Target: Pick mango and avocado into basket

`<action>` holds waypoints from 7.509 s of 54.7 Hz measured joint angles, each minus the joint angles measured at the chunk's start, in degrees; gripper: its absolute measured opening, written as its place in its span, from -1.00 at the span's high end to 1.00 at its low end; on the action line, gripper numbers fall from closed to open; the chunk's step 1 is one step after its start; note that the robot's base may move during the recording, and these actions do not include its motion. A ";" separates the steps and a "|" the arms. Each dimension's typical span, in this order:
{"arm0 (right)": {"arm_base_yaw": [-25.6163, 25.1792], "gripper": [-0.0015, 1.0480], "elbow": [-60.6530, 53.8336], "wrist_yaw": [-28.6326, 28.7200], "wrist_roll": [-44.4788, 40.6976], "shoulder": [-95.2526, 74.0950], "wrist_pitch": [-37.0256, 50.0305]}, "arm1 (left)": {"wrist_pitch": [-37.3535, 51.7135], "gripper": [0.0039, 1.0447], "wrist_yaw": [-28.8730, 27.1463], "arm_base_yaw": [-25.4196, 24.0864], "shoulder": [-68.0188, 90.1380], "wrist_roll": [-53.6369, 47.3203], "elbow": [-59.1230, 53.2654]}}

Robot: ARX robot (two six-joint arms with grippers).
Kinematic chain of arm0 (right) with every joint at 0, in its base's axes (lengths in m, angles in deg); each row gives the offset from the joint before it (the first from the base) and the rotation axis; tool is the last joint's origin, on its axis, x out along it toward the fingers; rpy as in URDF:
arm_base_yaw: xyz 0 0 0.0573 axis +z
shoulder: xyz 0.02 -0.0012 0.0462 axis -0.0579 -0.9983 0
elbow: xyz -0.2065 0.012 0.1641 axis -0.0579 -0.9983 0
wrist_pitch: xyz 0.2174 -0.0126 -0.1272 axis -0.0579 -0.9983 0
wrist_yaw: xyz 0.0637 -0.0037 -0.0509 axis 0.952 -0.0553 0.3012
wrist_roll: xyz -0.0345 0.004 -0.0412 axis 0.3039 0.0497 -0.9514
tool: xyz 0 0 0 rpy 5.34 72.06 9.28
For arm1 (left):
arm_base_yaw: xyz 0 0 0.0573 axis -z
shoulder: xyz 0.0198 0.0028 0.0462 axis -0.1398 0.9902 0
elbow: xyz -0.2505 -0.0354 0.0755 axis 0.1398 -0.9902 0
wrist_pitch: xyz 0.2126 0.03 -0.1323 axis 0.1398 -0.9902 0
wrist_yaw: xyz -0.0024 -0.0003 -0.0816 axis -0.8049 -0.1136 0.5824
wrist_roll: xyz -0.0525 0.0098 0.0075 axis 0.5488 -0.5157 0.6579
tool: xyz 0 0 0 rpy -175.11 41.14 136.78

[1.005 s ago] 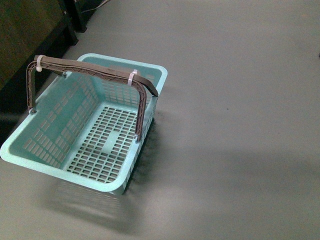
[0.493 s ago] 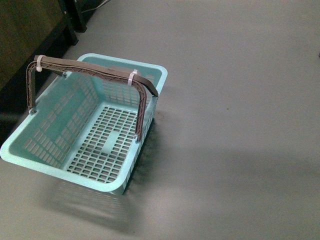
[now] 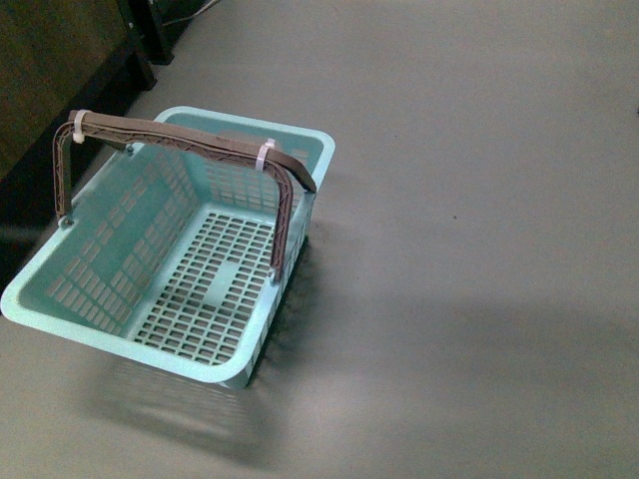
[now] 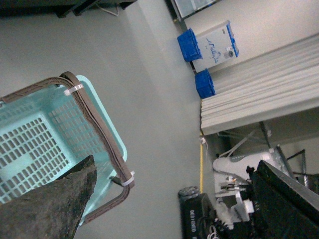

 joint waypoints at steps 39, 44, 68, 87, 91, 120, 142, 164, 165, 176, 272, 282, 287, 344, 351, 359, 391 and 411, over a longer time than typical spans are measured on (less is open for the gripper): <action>0.00 -0.83 0.00 0.00 0.00 0.00 0.00 | 15.39 -0.84 -15.58 13.20 72.35 17.40 36.39; 0.00 -0.83 0.00 0.00 0.00 0.00 0.00 | 13.70 -0.84 -15.69 14.25 75.95 17.53 41.16; 0.00 -0.83 0.00 -0.02 0.00 0.00 0.00 | 11.23 -0.57 -15.61 19.71 84.26 21.14 53.75; 0.00 -0.83 0.00 0.00 0.00 0.00 0.00 | 10.40 0.47 -16.28 20.61 85.20 23.78 53.64; 0.00 -0.83 0.00 0.00 -0.02 0.00 0.00 | 10.58 0.62 -16.37 20.87 84.63 24.22 52.85; 0.00 -0.83 0.00 0.00 -0.02 0.00 0.00 | -1.79 0.63 -23.43 21.46 34.21 33.07 26.60; 0.00 -0.83 0.00 -0.02 0.00 0.00 0.00 | -17.75 0.63 -26.86 25.31 10.03 34.73 25.51; 0.00 -0.83 0.00 0.00 0.00 0.00 0.00 | -18.01 0.63 -26.86 25.35 10.29 34.71 25.05; 0.00 -0.83 0.00 0.00 0.00 0.00 0.00 | -18.01 0.63 -26.84 25.35 10.29 34.71 24.96; 0.00 -0.83 0.00 -0.02 -0.02 0.00 0.00 | -18.01 0.63 -26.93 25.35 10.29 34.69 24.79; 0.00 -0.83 0.00 -0.02 0.00 0.00 0.00 | -18.01 0.63 -26.97 25.35 10.29 34.71 24.79; 0.00 -0.83 0.00 0.00 0.00 0.00 0.00 | -18.01 0.63 -26.99 25.35 10.29 34.71 24.81; 0.00 -0.83 0.00 -0.02 -0.02 0.00 0.00 | -18.01 0.63 -26.97 25.35 10.29 34.71 24.81; 0.00 -0.83 0.00 -0.15 0.00 0.00 0.04 | -18.01 0.64 -26.88 25.66 10.29 35.06 24.72; 0.00 -0.83 0.00 -0.15 -0.02 0.00 0.02 | -18.01 0.64 -26.80 25.66 10.32 35.08 24.72; 0.02 -0.83 0.00 -0.04 0.02 0.04 0.00 | -18.01 0.64 -26.99 25.66 10.32 35.06 24.72; 0.00 -0.83 0.00 -0.02 0.00 0.04 0.00 | -18.01 0.64 -26.99 25.64 10.29 34.95 24.65; 0.00 -0.83 0.00 0.00 -0.02 0.02 0.00 | -18.01 0.64 -26.88 25.64 10.29 34.99 24.65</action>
